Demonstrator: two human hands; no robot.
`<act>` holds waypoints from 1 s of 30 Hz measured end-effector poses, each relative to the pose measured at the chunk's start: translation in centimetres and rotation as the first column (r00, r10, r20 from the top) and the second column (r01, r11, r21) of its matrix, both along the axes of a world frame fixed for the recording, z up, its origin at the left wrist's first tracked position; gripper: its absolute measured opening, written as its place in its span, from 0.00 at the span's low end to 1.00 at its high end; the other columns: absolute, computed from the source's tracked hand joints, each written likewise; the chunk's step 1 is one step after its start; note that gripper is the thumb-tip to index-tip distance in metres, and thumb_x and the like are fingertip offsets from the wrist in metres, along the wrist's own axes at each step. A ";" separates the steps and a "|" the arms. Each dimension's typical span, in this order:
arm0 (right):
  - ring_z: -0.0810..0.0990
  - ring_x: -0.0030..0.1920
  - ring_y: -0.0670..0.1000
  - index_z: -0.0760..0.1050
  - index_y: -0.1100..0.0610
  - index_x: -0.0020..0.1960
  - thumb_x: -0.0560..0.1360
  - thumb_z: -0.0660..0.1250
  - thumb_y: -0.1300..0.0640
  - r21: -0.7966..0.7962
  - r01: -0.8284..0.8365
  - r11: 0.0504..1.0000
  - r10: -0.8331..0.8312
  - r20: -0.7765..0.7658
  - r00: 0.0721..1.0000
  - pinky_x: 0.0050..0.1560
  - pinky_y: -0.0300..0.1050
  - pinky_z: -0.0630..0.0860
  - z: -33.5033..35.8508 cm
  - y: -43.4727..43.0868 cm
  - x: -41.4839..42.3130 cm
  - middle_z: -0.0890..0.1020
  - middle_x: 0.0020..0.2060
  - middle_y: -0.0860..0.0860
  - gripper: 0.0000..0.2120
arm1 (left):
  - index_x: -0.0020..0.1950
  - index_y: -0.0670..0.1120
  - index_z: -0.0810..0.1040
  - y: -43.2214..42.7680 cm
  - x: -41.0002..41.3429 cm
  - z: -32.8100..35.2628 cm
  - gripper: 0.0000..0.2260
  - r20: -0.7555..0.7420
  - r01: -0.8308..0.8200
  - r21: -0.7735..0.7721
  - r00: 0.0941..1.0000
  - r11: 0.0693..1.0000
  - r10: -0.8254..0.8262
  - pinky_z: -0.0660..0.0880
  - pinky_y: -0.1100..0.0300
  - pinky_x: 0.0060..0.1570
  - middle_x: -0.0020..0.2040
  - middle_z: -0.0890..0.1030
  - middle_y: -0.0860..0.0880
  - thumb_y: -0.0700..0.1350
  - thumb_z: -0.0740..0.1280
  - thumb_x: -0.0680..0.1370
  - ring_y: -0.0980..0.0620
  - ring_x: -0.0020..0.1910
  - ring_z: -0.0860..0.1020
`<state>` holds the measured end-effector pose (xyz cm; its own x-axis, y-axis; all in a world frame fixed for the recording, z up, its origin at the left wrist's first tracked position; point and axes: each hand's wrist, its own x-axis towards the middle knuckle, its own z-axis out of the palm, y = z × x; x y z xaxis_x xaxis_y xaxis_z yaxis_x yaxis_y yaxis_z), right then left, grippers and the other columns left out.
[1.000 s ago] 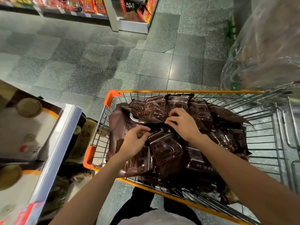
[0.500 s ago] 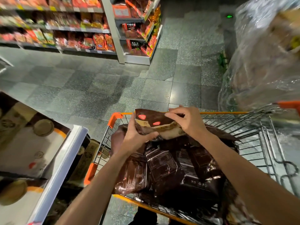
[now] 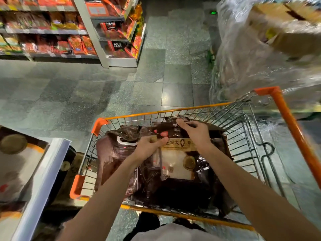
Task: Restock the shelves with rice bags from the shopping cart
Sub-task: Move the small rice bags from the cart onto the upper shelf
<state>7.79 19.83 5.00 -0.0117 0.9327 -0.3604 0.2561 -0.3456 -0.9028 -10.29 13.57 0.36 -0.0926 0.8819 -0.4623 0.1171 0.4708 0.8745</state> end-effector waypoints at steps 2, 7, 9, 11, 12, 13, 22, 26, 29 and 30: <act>0.78 0.51 0.48 0.75 0.55 0.58 0.69 0.74 0.40 -0.157 0.034 0.987 -0.041 -0.044 0.998 0.46 0.39 0.72 -3.2 -1.6 1.1 0.80 0.53 0.50 0.26 | 0.49 0.45 0.85 -0.7 0.9 -1.4 0.15 0.016 -0.103 -0.048 0.994 0.994 0.104 0.78 0.64 0.48 0.44 0.86 0.52 0.56 0.74 0.74 0.53 0.45 0.83; 0.80 0.45 0.49 0.77 0.55 0.49 0.75 0.69 0.43 -0.119 -0.027 0.992 0.034 0.056 0.998 0.41 0.40 0.73 -7.3 -5.7 2.3 0.82 0.44 0.49 0.15 | 0.58 0.53 0.83 -1.8 1.9 -1.8 0.13 0.220 -0.241 -0.117 0.940 0.963 0.262 0.79 0.55 0.53 0.51 0.86 0.49 0.56 0.70 0.77 0.50 0.50 0.85; 0.80 0.43 0.50 0.78 0.55 0.45 0.76 0.68 0.43 -0.061 -0.009 0.998 0.015 0.089 0.996 0.40 0.42 0.73 -7.5 -5.9 1.9 0.82 0.40 0.49 0.14 | 0.57 0.52 0.81 -2.2 2.2 -1.5 0.15 0.283 -0.191 -0.093 0.936 0.977 0.210 0.81 0.55 0.46 0.48 0.86 0.49 0.57 0.69 0.74 0.47 0.47 0.84; 0.81 0.43 0.51 0.79 0.55 0.46 0.74 0.69 0.42 -0.070 0.038 0.997 -0.033 0.076 0.997 0.42 0.47 0.77 -7.2 -5.5 1.1 0.83 0.41 0.50 0.16 | 0.57 0.46 0.79 -2.7 2.4 -1.3 0.18 0.322 -0.176 -0.071 0.928 0.982 0.190 0.81 0.56 0.39 0.45 0.86 0.48 0.55 0.70 0.72 0.46 0.43 0.83; 0.82 0.44 0.52 0.79 0.55 0.46 0.74 0.69 0.41 -0.082 0.054 0.995 -0.050 0.048 0.998 0.44 0.51 0.80 -6.9 -5.4 0.6 0.83 0.43 0.51 0.17 | 0.59 0.44 0.79 -2.9 2.3 -1.3 0.21 0.357 -0.184 -0.084 0.912 0.979 0.203 0.82 0.54 0.42 0.48 0.86 0.45 0.54 0.71 0.71 0.44 0.46 0.84; 0.83 0.44 0.53 0.79 0.55 0.46 0.73 0.70 0.41 -0.086 0.058 0.995 -0.057 0.019 0.998 0.46 0.53 0.81 -6.4 -5.2 0.0 0.84 0.43 0.52 0.17 | 0.62 0.43 0.78 -3.1 2.2 -1.4 0.23 0.389 -0.191 -0.111 0.895 0.975 0.220 0.82 0.51 0.47 0.53 0.85 0.43 0.53 0.72 0.71 0.43 0.50 0.84; 0.82 0.47 0.48 0.83 0.55 0.51 0.74 0.72 0.47 -0.016 -0.378 0.926 0.376 0.150 0.914 0.44 0.38 0.76 -4.0 -3.0 -2.4 0.85 0.45 0.48 0.13 | 0.59 0.41 0.78 -4.2 -0.4 -0.9 0.13 0.515 -0.266 -0.304 0.762 0.915 0.393 0.82 0.56 0.32 0.48 0.86 0.41 0.47 0.68 0.79 0.46 0.39 0.85; 0.78 0.46 0.45 0.82 0.55 0.52 0.72 0.73 0.46 -0.026 -0.494 0.869 0.474 0.330 0.816 0.42 0.31 0.70 -4.3 -1.8 -1.7 0.82 0.45 0.46 0.15 | 0.66 0.40 0.75 -4.4 -0.8 -1.8 0.19 0.494 -0.281 -0.344 0.757 0.896 0.427 0.83 0.49 0.43 0.55 0.84 0.38 0.44 0.71 0.76 0.42 0.49 0.85; 0.77 0.55 0.49 0.79 0.55 0.60 0.74 0.71 0.43 0.148 -0.383 0.912 0.250 0.540 0.803 0.57 0.44 0.74 -5.7 -1.1 -0.6 0.80 0.55 0.50 0.20 | 0.65 0.39 0.75 -4.4 -1.3 -2.6 0.18 0.452 -0.309 -0.323 0.780 0.895 0.433 0.83 0.53 0.38 0.51 0.85 0.40 0.40 0.71 0.76 0.45 0.44 0.85; 0.75 0.60 0.52 0.77 0.54 0.63 0.74 0.70 0.43 0.176 -0.392 0.903 0.200 0.636 0.745 0.62 0.48 0.72 -6.2 -0.8 0.1 0.79 0.59 0.51 0.21 | 0.64 0.39 0.75 -4.5 -1.4 -2.7 0.17 0.435 -0.308 -0.314 0.794 0.898 0.424 0.82 0.54 0.37 0.50 0.86 0.40 0.39 0.71 0.76 0.45 0.44 0.85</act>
